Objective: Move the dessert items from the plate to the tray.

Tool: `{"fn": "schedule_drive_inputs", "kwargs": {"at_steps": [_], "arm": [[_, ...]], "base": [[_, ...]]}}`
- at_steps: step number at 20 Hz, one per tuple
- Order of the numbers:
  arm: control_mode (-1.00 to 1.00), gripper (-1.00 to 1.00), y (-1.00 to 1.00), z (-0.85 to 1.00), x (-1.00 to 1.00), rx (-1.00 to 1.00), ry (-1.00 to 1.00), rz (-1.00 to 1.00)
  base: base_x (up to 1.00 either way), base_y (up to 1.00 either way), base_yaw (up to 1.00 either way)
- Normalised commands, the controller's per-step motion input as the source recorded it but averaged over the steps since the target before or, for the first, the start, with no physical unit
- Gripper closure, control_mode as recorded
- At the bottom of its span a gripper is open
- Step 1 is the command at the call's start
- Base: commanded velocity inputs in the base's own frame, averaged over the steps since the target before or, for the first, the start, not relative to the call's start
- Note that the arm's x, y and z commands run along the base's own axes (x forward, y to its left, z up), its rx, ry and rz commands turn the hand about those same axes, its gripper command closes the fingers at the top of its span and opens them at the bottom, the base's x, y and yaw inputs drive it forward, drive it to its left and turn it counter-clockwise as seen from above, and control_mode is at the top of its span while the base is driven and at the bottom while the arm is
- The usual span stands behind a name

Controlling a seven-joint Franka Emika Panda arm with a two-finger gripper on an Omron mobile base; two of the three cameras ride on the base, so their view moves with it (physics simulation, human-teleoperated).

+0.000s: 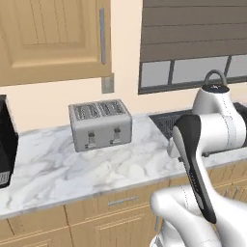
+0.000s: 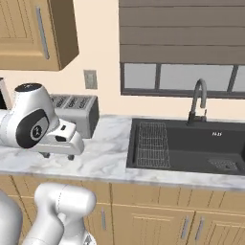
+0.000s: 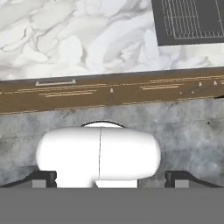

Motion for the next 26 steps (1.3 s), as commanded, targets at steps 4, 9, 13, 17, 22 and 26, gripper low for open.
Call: {"fn": "schedule_drive_inputs", "kwargs": {"at_steps": [4,9,13,17,22,26], "arm": [[1.0,-1.0,0.0,0.0,0.0,0.0,0.0,0.0],[1.0,-1.0,0.0,0.0,0.0,0.0,0.0,0.0],[1.0,-1.0,0.0,0.0,0.0,0.0,0.0,0.0],[1.0,-1.0,0.0,0.0,0.0,0.0,0.0,0.0],[1.0,-1.0,0.0,0.0,0.0,0.0,0.0,0.0],[1.0,-1.0,0.0,0.0,0.0,0.0,0.0,0.0]], "base": [[0.12,-1.0,0.0],[0.13,-1.0,0.0],[0.17,-1.0,-0.03],[0.15,-1.0,-0.07],[0.5,-1.0,-0.01],[0.39,-0.99,0.0]]}}
